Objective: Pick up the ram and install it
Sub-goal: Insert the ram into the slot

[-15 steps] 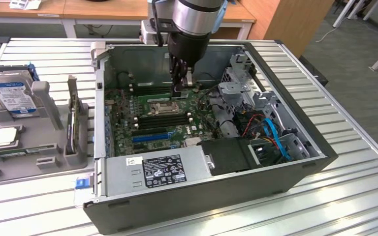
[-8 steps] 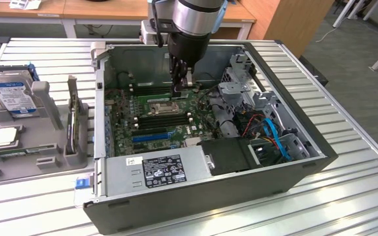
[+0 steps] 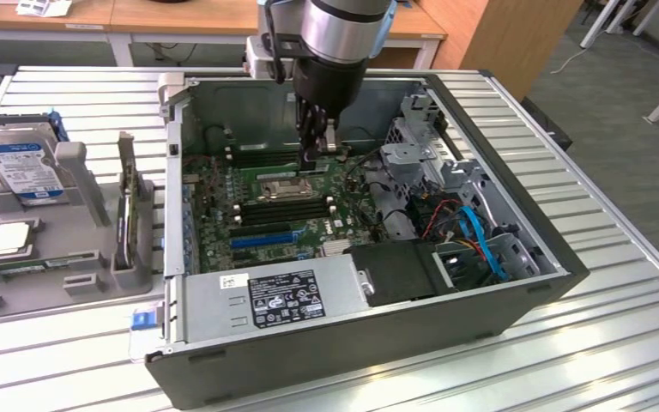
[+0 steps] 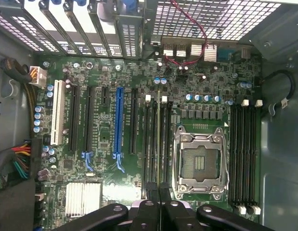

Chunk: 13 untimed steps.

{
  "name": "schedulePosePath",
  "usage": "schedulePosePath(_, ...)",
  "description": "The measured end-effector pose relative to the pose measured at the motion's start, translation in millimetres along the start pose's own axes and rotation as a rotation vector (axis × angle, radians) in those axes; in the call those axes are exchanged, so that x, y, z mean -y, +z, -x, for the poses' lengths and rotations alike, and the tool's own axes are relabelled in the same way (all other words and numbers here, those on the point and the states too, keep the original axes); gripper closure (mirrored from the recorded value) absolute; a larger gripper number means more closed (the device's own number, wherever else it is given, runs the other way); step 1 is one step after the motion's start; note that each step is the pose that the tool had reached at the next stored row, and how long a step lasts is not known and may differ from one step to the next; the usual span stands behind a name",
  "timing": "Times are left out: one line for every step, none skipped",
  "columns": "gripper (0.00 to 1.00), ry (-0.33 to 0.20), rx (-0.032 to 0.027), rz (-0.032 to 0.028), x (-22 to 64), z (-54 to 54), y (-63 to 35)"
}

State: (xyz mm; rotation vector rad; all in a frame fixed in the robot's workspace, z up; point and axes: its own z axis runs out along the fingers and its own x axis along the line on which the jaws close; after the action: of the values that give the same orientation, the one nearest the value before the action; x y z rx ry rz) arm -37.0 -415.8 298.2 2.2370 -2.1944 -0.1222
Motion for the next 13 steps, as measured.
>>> schedulePosePath(0.89,0.0,0.0001,0.0,-0.1,-0.7,0.0)
schedulePosePath(0.89,0.0,0.0001,0.0,-0.1,-1.4,0.0)
schedulePosePath(0.89,0.0,0.0001,0.0001,-0.1,-2.0,-0.1)
schedulePosePath(0.89,0.0,0.0002,0.0001,-0.2,-2.5,-0.1)
schedulePosePath(0.89,0.0,0.0001,0.0001,-0.2,-2.5,-0.1)
schedulePosePath(0.89,0.0,0.0001,0.0,-0.2,-2.5,-0.1)
schedulePosePath(0.89,0.0,0.0001,0.0001,-0.1,-2.6,-0.1)
schedulePosePath(0.89,0.0,0.0001,0.0001,-0.1,-2.6,-0.1)
schedulePosePath(0.89,0.0,0.0,0.0001,-0.1,-2.6,-0.1)
schedulePosePath(0.89,0.0,0.0,0.0002,-0.1,-2.6,0.0)
schedulePosePath(0.89,0.0,0.0001,0.0001,-0.1,-2.7,0.5)
schedulePosePath(0.89,0.0,0.0001,0.0001,-0.1,-2.7,1.0)
schedulePosePath(0.89,0.0,0.0001,0.0001,0.0,-2.7,1.7)
